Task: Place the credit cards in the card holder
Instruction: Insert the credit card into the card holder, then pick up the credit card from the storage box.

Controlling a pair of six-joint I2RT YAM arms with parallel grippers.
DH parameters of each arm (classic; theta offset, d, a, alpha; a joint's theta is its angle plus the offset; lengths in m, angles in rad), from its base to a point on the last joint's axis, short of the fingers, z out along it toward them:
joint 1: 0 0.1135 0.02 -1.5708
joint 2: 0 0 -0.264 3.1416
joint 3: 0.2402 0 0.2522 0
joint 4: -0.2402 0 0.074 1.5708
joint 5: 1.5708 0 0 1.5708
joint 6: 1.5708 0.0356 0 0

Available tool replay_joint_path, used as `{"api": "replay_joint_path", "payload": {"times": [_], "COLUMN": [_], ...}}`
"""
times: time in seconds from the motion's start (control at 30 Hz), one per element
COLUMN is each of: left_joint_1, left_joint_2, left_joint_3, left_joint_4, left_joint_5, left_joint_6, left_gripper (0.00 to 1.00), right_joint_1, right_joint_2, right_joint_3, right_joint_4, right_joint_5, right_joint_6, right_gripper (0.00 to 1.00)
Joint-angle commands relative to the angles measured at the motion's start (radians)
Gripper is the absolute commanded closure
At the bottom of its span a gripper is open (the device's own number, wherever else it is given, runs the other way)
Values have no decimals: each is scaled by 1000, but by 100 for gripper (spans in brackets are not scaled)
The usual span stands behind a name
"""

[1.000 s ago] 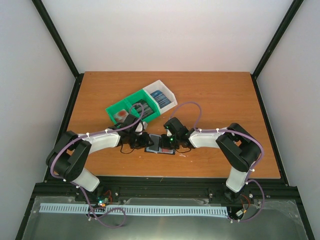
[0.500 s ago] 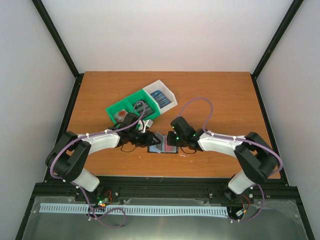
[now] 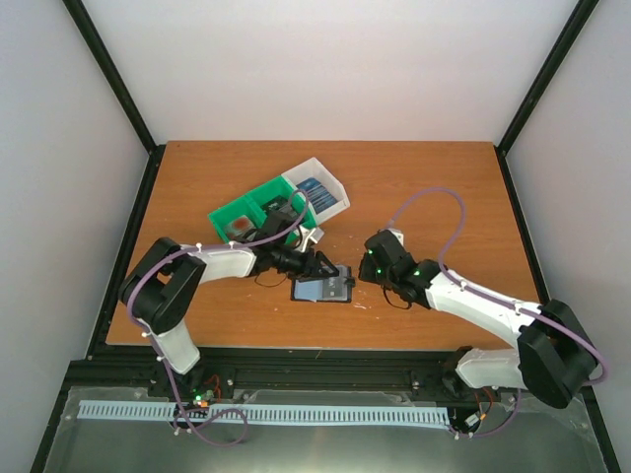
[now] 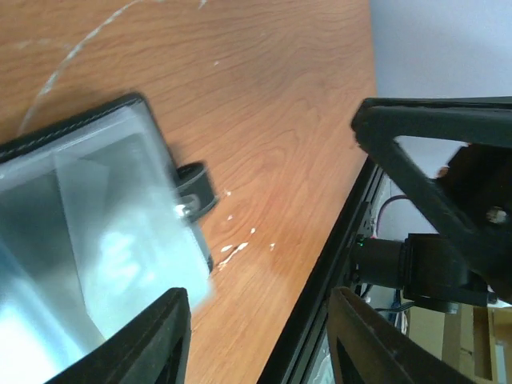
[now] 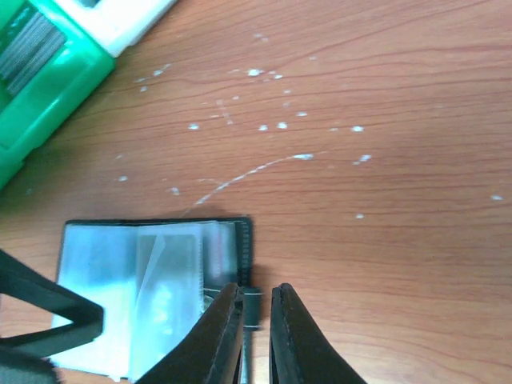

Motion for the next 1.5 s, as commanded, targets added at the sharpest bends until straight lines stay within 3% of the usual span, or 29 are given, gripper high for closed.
{"api": "replay_joint_path", "payload": {"times": [0.0,0.33,0.47,0.57,0.87,1.07,1.27,1.37,1.47], "left_joint_1": [-14,37,48,66,118,127,127,127,127], "left_joint_2": [15,-3,51,129,371,523,645,682,711], "left_joint_3": [105,423,628,769,1102,1240,1330,1341,1342], "left_joint_4": [-70,-480,-581,-633,-724,-735,-734,-700,-650], "left_joint_5": [9,-374,-592,-685,-762,-865,-899,-923,-990], "left_joint_6": [77,387,533,613,784,820,852,870,886], "left_gripper": [48,33,24,22,30,37,42,53,58], "right_joint_1": [-48,-156,-211,-251,-312,-320,-323,-323,-323], "right_joint_2": [-56,-110,-98,-81,24,76,125,147,172], "right_joint_3": [-34,-42,-24,8,89,124,138,146,156], "right_joint_4": [-44,-38,-37,-51,-89,-92,-79,-72,-65], "right_joint_5": [24,-96,-158,-189,-257,-282,-314,-325,-340], "right_joint_6": [-10,-98,-132,-159,-236,-254,-253,-254,-256], "right_gripper": [88,82,81,80,79,79,79,79,79]}}
